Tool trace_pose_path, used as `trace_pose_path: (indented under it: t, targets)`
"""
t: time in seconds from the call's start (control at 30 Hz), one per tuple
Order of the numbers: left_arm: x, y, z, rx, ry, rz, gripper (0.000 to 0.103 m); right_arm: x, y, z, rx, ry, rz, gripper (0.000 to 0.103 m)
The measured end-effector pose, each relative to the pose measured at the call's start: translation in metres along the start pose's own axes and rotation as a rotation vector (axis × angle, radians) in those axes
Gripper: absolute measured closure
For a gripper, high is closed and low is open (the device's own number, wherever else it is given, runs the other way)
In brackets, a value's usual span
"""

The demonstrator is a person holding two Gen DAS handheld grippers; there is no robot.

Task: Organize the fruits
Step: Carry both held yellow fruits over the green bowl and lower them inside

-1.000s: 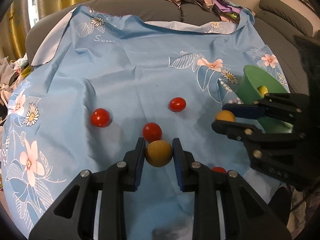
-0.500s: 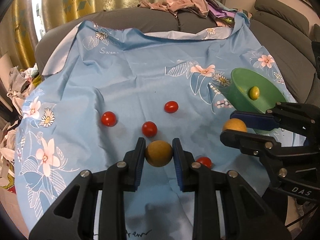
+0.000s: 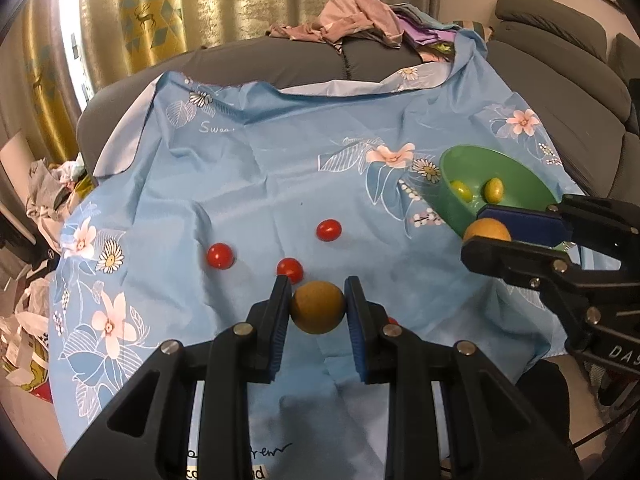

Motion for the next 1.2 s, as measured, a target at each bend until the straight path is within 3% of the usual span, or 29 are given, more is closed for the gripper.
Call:
trace_pose_path:
  t: [0.57, 1.2]
  targets:
    - [-0.008, -0.024, 0.043, -0.108, 0.019, -0.001, 0.076, 0.026, 0.007, 0.043, -0.11, 0.065, 0.059, 0.074]
    - [-0.041, -0.051, 0.106, -0.25, 0.097, -0.025, 0.076, 0.044, 0.027, 0.109, -0.237, 0.166, 0.076, 0.074]
Point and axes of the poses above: each gripper's, at about its wrist camera, not at the fingertips, and x roughly against the way its jaws point, z to its right, y to its underside, the point moved 3 cm from there along -x, roughly the way its jaws point, and after that the axes turned 7 degrees about y, right-handed, at the moved point
